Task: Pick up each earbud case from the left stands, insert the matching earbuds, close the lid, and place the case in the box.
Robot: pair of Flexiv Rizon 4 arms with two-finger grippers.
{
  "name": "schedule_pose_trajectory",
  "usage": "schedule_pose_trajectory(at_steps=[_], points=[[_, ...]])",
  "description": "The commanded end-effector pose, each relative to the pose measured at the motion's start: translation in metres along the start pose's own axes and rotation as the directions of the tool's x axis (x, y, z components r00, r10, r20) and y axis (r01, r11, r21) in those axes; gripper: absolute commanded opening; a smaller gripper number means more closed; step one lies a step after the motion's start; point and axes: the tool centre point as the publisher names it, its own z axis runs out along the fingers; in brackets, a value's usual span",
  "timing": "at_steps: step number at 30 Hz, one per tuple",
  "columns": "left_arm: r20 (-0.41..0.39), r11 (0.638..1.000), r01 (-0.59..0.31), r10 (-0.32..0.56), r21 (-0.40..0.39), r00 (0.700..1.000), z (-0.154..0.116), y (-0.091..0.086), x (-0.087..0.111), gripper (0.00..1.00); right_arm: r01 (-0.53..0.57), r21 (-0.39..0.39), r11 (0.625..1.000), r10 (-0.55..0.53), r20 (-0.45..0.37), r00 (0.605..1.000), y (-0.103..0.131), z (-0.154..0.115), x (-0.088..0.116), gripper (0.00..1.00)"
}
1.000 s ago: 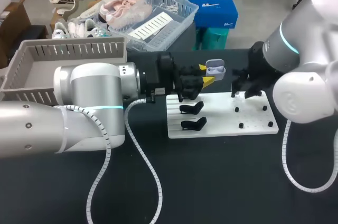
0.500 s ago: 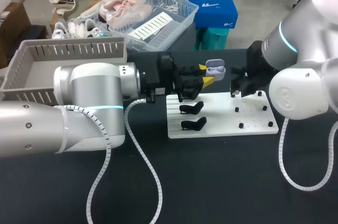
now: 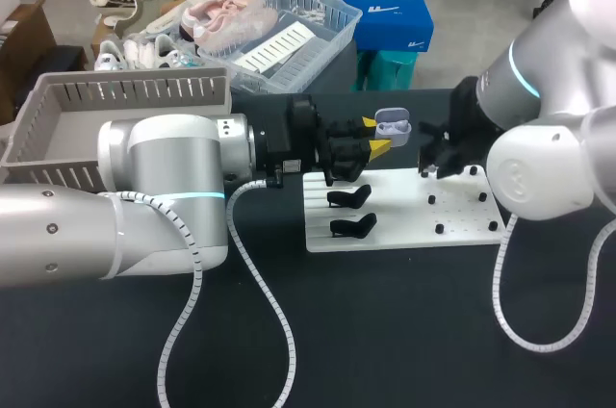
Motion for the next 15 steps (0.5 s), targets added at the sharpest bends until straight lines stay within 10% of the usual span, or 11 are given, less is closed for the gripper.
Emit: schedule_pose_trajectory(at_steps=[1,15], points=[[0.001,1.000,-0.002,0.002,-0.006,1.000,0.0004,-0.0011,0.0004,0.00,-0.009,0.009,1.000,0.009,0.011,1.000,0.0013,0.0003,0.0039,0.33],[0.001,1.000,-0.002,0.002,-0.006,1.000,0.0004,-0.0011,0.0004,0.00,-0.033,0.008,0.999,0.033,0.015,0.999,0.0015,0.0027,0.0026,0.29]])
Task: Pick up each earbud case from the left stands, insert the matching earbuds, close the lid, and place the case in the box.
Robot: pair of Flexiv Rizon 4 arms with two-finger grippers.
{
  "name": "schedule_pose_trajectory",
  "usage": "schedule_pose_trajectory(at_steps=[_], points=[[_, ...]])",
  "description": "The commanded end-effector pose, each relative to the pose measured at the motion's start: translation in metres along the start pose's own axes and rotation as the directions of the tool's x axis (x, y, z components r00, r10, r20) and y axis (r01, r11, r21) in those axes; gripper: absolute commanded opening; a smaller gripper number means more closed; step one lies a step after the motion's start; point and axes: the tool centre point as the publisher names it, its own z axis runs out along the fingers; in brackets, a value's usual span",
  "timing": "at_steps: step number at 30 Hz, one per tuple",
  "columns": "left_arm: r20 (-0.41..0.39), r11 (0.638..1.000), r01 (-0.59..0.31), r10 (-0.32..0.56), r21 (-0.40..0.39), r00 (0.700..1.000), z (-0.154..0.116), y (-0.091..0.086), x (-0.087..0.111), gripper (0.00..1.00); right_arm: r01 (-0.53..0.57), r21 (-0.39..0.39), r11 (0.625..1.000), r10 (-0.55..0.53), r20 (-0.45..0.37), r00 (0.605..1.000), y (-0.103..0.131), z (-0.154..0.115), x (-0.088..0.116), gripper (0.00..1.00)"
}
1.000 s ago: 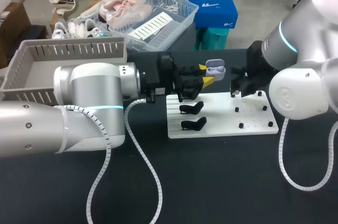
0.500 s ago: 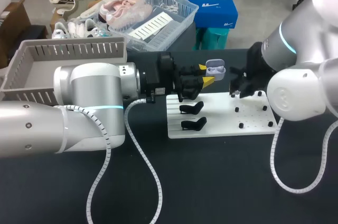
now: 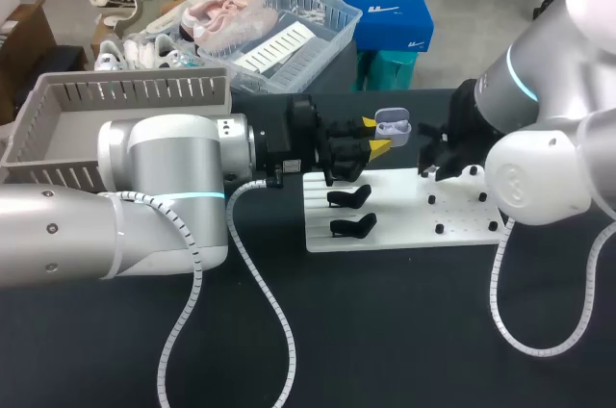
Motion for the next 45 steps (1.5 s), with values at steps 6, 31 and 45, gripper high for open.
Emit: schedule_pose_trajectory(at_steps=[6,31,45], points=[[0.001,1.000,-0.002,0.002,-0.006,1.000,0.000,-0.001,0.000,0.00,-0.007,0.006,1.000,0.007,0.011,1.000,0.001,0.002,-0.001,0.24],[0.001,1.000,-0.002,0.002,-0.006,1.000,0.000,-0.001,0.000,0.00,-0.026,0.007,1.000,0.026,0.019,0.999,-0.004,-0.003,0.002,0.00],[0.001,1.000,-0.002,0.002,-0.006,1.000,0.000,-0.001,0.000,0.00,-0.016,0.002,1.000,0.016,0.060,0.998,-0.003,-0.018,0.007,0.00]])
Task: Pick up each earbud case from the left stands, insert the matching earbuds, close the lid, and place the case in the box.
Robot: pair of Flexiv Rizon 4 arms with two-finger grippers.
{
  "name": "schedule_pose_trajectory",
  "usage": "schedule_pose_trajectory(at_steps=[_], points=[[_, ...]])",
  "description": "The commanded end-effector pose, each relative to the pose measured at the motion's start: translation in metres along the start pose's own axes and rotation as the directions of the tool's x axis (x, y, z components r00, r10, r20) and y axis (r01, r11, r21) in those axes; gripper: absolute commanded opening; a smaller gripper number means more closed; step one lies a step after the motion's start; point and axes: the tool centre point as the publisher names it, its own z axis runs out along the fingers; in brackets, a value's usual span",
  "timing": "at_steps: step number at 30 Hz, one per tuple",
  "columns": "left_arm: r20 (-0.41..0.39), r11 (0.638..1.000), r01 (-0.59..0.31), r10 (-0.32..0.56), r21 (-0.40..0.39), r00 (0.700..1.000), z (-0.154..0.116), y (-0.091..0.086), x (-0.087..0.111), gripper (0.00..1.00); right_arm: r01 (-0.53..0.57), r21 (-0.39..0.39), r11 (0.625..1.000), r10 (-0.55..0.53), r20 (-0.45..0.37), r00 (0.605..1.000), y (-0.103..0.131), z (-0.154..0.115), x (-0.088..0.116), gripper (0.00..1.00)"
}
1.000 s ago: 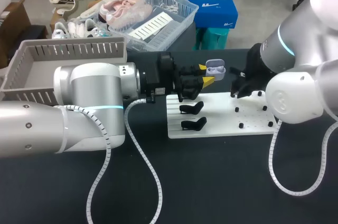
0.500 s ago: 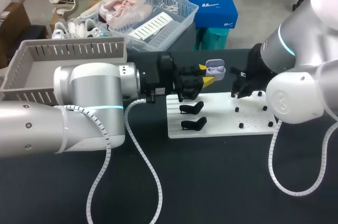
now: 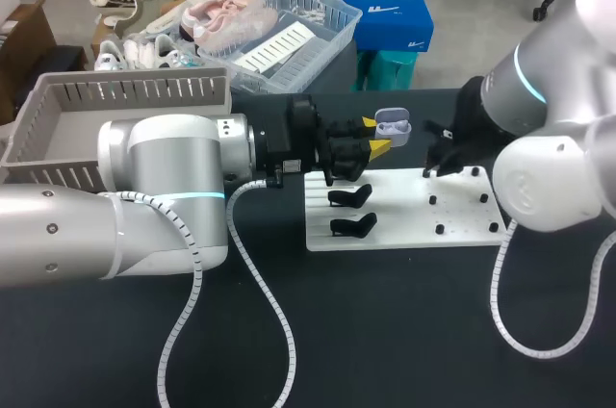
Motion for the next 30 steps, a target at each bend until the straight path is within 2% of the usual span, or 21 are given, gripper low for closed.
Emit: schedule_pose_trajectory(at_steps=[1,8,13,17,25,30], points=[[0.001,1.000,-0.002,0.002,-0.006,1.000,0.000,-0.001,0.000,0.00,-0.001,0.008,1.000,0.001,0.034,0.999,-0.002,-0.010,0.009,0.00],[0.001,1.000,-0.002,0.002,-0.006,1.000,0.000,-0.001,0.000,0.00,0.005,0.029,1.000,-0.007,0.064,0.998,-0.010,-0.021,0.011,0.00],[0.001,1.000,-0.002,0.002,-0.006,1.000,0.000,-0.001,0.000,0.00,0.014,0.041,0.999,-0.016,0.052,0.999,-0.025,-0.026,0.008,0.00],[0.001,1.000,-0.002,0.002,-0.006,1.000,0.000,-0.001,0.000,0.00,0.101,0.035,0.994,-0.102,0.055,0.993,-0.032,-0.036,0.005,0.00],[0.001,1.000,-0.002,0.002,-0.006,1.000,0.000,-0.001,0.000,0.00,0.244,0.115,0.963,-0.253,0.065,0.965,-0.033,-0.066,0.002,0.00],[0.001,1.000,-0.002,0.002,-0.006,1.000,0.000,-0.001,0.000,0.00,0.311,0.108,0.944,-0.319,0.063,0.946,-0.032,-0.089,-0.002,0.00]])
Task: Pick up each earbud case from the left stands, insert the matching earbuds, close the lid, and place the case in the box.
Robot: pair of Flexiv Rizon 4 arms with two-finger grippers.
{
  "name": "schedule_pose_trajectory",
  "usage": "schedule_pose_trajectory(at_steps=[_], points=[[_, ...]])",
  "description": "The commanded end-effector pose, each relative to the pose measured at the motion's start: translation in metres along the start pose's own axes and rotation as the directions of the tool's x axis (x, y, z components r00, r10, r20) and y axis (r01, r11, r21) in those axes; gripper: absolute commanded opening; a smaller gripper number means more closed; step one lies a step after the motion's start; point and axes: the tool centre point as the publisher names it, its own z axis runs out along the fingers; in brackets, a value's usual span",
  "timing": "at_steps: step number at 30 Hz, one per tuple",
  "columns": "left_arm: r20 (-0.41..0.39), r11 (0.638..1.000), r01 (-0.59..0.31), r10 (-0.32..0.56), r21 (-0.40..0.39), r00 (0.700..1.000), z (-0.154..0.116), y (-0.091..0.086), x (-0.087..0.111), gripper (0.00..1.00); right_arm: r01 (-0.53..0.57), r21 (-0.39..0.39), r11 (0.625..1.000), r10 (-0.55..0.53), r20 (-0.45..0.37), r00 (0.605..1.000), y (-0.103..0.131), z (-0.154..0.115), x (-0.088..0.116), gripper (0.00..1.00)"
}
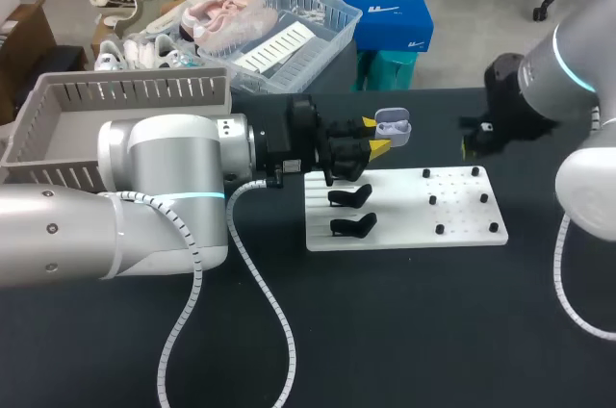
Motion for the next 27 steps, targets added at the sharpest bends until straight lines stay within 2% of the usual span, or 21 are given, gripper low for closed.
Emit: schedule_pose_trajectory(at_steps=[1,4,6,12,20,27], points=[[0.001,1.000,-0.002,0.002,-0.006,1.000,0.000,-0.001,0.000,0.00,0.039,-0.010,0.999,-0.039,0.005,0.999,-0.002,-0.032,0.004,0.00],[0.001,1.000,-0.002,0.002,-0.006,1.000,0.000,-0.001,0.000,0.00,0.088,-0.034,0.996,-0.088,0.007,0.996,0.000,-0.044,0.000,0.00],[0.001,1.000,-0.002,0.002,-0.006,1.000,0.000,-0.001,0.000,0.00,0.111,-0.021,0.994,-0.111,0.005,0.994,0.003,-0.052,-0.001,0.00],[0.001,1.000,-0.002,0.002,-0.006,1.000,0.000,-0.001,0.000,0.00,0.214,-0.038,0.976,-0.214,-0.013,0.977,0.019,-0.071,-0.002,0.00],[0.001,1.000,-0.002,0.002,-0.006,1.000,0.000,-0.001,0.000,0.00,0.371,-0.110,0.922,-0.379,-0.058,0.924,0.051,-0.087,0.000,0.00],[0.001,1.000,-0.002,0.002,-0.006,1.000,0.000,-0.001,0.000,0.00,0.422,-0.132,0.897,-0.429,-0.024,0.903,0.078,-0.102,0.008,0.00]])
